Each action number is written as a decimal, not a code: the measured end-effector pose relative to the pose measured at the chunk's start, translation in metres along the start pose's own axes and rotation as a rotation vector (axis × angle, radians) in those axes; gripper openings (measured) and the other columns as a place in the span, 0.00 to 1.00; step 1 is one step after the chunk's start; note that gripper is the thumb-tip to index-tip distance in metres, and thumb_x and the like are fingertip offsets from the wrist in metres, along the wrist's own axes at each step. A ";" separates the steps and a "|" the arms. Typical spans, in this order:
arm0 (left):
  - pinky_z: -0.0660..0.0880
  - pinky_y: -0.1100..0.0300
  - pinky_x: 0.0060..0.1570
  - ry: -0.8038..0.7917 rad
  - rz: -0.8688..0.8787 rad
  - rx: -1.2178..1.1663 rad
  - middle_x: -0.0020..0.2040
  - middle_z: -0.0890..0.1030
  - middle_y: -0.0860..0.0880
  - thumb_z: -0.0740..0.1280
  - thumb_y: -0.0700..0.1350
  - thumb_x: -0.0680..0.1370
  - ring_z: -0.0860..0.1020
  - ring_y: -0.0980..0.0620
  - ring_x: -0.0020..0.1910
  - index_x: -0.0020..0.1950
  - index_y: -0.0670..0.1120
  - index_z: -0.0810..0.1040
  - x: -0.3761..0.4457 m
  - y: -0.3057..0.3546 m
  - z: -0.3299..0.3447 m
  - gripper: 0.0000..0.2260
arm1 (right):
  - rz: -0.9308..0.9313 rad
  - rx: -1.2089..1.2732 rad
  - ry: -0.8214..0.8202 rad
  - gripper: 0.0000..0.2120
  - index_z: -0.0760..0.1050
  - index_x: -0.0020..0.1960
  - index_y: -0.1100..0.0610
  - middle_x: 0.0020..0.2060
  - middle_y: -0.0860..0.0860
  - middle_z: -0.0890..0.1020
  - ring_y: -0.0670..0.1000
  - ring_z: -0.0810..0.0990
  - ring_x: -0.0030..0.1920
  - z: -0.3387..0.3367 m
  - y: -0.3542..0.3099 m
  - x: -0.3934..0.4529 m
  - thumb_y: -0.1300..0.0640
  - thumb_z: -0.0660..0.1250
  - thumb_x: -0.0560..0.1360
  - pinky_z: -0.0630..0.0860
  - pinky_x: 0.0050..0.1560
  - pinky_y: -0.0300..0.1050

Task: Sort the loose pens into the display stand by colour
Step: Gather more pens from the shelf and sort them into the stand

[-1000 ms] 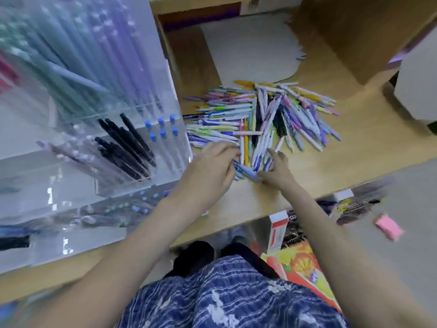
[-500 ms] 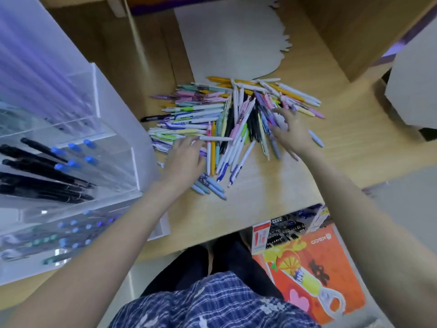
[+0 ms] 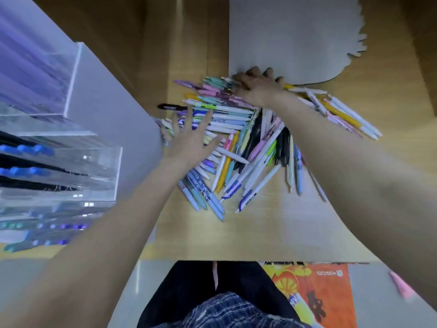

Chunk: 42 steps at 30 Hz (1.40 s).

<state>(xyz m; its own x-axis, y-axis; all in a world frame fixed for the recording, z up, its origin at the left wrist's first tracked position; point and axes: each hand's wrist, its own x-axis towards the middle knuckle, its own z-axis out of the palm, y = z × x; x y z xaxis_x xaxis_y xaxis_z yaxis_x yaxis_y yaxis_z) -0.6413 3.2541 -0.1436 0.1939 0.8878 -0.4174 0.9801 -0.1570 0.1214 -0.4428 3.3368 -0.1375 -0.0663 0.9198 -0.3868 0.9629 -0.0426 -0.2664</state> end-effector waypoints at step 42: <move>0.34 0.36 0.67 0.140 0.263 0.025 0.76 0.35 0.46 0.37 0.70 0.72 0.32 0.39 0.72 0.75 0.61 0.42 -0.108 0.056 0.063 0.32 | 0.384 0.237 0.129 0.23 0.54 0.75 0.45 0.74 0.48 0.57 0.61 0.53 0.70 0.041 0.134 -0.159 0.45 0.48 0.81 0.53 0.67 0.62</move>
<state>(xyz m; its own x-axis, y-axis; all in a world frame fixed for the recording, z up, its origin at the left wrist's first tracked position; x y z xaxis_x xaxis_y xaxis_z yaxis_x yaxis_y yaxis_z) -0.6047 3.1221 -0.1486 0.4350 0.8661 -0.2464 0.8982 -0.3981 0.1863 -0.3136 3.1692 -0.1483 0.3308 0.8601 -0.3884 0.8240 -0.4638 -0.3254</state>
